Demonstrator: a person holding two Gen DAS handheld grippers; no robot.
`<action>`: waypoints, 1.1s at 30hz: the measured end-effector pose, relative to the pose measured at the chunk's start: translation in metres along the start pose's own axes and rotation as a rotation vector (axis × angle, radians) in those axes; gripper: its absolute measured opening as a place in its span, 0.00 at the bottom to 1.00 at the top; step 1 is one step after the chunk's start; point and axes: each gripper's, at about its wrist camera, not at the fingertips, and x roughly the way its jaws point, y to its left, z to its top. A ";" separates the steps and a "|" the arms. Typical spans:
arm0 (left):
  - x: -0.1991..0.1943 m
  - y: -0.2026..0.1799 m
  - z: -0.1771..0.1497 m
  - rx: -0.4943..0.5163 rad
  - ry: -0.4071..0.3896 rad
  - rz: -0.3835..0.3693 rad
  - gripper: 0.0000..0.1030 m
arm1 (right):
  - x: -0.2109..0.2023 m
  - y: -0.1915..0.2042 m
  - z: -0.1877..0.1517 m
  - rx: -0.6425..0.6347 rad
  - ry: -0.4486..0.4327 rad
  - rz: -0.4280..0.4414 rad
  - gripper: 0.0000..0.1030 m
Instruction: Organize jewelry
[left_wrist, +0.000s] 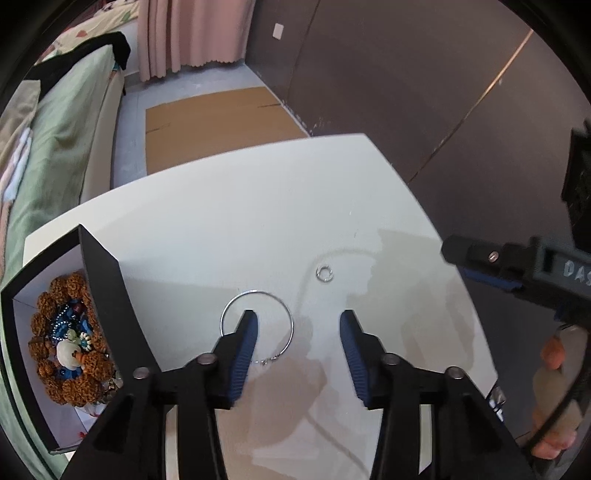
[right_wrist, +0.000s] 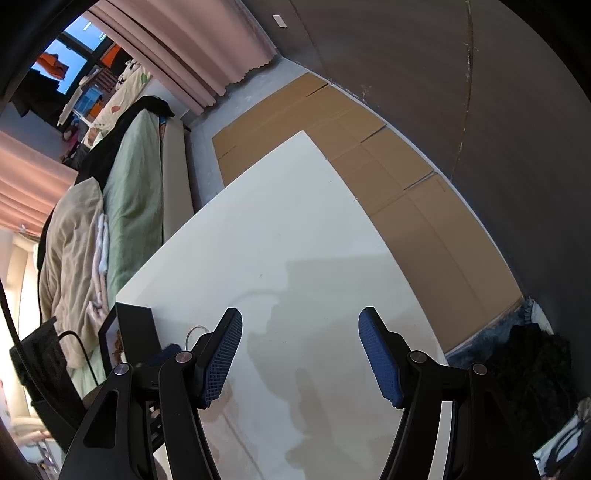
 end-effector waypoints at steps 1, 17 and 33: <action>-0.004 0.002 0.001 -0.009 -0.010 -0.006 0.47 | 0.001 0.001 0.000 -0.001 0.000 -0.001 0.64; -0.021 0.022 -0.014 -0.120 0.011 -0.021 0.39 | 0.004 0.014 -0.012 -0.051 0.009 -0.023 0.64; 0.017 0.017 -0.024 -0.221 0.073 0.046 0.20 | -0.012 -0.009 -0.019 -0.028 -0.010 -0.030 0.64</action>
